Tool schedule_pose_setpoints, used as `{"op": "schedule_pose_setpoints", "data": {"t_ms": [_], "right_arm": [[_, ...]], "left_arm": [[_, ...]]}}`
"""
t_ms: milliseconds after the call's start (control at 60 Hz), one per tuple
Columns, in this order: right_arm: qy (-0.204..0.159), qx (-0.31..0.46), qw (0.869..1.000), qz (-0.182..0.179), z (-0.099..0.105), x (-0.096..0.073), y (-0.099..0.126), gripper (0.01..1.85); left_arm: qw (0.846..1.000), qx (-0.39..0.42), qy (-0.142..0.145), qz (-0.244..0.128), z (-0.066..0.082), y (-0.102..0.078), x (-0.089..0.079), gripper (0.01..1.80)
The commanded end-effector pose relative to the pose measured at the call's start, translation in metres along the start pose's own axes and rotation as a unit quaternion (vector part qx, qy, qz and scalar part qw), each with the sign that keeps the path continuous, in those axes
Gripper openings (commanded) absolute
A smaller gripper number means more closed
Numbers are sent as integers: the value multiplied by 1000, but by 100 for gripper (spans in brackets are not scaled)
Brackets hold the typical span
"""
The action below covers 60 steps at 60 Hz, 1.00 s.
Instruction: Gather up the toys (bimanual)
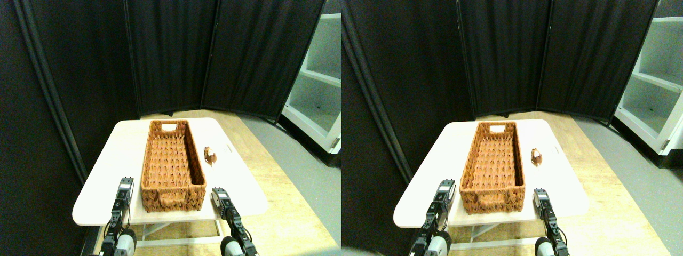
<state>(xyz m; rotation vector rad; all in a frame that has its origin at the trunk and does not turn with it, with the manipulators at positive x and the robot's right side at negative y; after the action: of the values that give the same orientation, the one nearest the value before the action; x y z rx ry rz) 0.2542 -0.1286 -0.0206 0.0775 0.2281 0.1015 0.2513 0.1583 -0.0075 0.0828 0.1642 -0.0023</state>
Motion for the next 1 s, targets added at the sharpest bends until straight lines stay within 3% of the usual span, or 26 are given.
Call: {"op": "schedule_pose_setpoints", "data": {"t_ms": [17, 200, 433, 550, 600, 667, 883, 1000], "right_arm": [[-14, -5, 1000, 2, 4, 0, 1, 7], [-14, -8, 1000, 3, 5, 1, 2, 13], [-10, -5, 1000, 5, 6, 2, 3, 3], [-26, -9, 1000, 11, 7, 3, 3, 12], [-35, -4, 999, 14, 8, 4, 3, 13], [-45, -6, 999, 17, 11, 5, 2, 12], [-70, -17, 997, 34, 30, 7, -1, 12], [-92, 29, 994, 49, 41, 12, -3, 12]], "left_arm": [[1000, -5, -14, -3, 3, -2, 1, 1], [1000, -12, -10, -4, 5, -1, 1, 1], [1000, 15, 2, -3, 5, 0, 0, 1], [999, 31, -10, -18, 4, 1, 3, 1], [998, 51, -11, -44, 6, 3, 5, 20], [996, 67, -9, -62, 10, 4, 6, 19], [997, 62, -10, -52, 15, 11, 9, 22], [997, 59, -1, -51, 17, 13, 10, 23]]}}
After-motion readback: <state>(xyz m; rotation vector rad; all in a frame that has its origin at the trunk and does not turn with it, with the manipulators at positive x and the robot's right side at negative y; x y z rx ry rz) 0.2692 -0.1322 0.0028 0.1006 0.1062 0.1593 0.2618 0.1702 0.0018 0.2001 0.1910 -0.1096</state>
